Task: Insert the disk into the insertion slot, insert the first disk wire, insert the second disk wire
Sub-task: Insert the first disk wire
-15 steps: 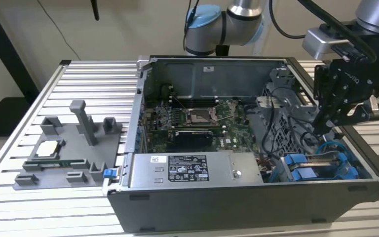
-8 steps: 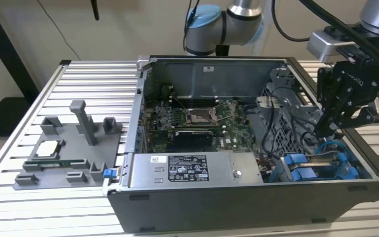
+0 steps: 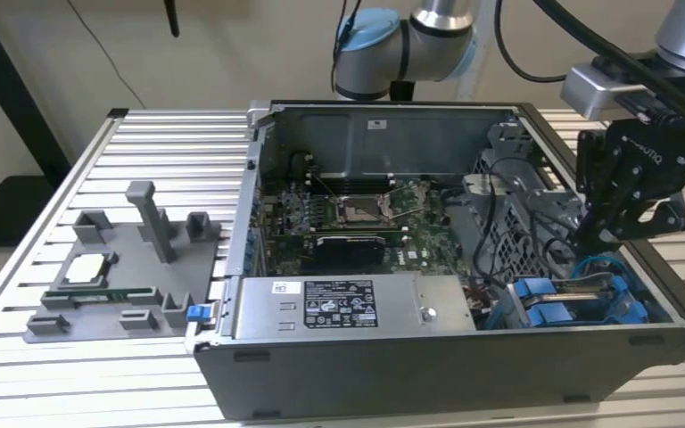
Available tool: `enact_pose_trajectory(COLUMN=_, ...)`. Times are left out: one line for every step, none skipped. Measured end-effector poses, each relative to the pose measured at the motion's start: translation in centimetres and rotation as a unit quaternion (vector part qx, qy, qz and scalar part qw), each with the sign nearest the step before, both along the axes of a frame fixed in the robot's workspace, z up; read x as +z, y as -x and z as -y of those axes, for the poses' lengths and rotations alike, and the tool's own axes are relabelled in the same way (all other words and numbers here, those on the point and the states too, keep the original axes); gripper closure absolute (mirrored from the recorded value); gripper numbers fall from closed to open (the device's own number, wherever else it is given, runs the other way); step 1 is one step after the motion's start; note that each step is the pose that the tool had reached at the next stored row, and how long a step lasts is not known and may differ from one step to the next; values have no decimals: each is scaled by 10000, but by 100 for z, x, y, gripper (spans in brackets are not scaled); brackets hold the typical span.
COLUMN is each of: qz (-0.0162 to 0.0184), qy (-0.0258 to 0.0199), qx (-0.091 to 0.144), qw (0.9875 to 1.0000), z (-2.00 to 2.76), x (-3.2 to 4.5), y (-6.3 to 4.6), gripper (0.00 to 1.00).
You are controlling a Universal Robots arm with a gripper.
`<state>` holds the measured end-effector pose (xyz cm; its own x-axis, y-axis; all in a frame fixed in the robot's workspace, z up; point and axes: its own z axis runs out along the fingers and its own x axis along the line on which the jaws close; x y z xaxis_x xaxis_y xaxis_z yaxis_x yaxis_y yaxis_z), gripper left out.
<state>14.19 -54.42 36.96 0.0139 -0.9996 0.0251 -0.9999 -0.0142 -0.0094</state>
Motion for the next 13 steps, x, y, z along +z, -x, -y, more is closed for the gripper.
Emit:
enact_pose_trajectory(qz=-1, qy=1, qx=0, qw=10000, z=7, x=-11, y=-3, gripper=100)
enact_pose_trajectory(qz=-4, qy=3, qx=1, qw=10000, z=12, x=-20, y=-9, gripper=100)
enact_pose_trajectory(qz=-8, qy=5, qx=0, qw=10000, z=16, x=-29, y=-18, gripper=100)
enact_pose_trajectory(qz=-13, qy=7, qx=0, qw=10000, z=19, x=-35, y=-27, gripper=100)
enact_pose_trajectory(qz=-17, qy=10, qx=0, qw=10000, z=21, x=-39, y=-35, gripper=100)
enact_pose_trajectory(qz=-21, qy=13, qx=0, qw=10000, z=22, x=-43, y=-42, gripper=100)
enact_pose_trajectory(qz=-24, qy=17, qx=0, qw=10000, z=23, x=-47, y=-49, gripper=100)
enact_pose_trajectory(qz=-28, qy=21, qx=0, qw=10000, z=25, x=-51, y=-57, gripper=100)
enact_pose_trajectory(qz=-32, qy=25, qx=0, qw=10000, z=26, x=-54, y=-65, gripper=100)
enact_pose_trajectory(qz=-35, qy=28, qx=0, qw=10000, z=27, x=-58, y=-72, gripper=100)
enact_pose_trajectory(qz=-38, qy=29, qx=0, qw=10000, z=30, x=-63, y=-77, gripper=100)
enact_pose_trajectory(qz=-41, qy=29, qx=0, qw=10000, z=33, x=-69, y=-82, gripper=100)
enact_pose_trajectory(qz=-45, qy=32, qx=0, qw=10000, z=35, x=-73, y=-88, gripper=100)
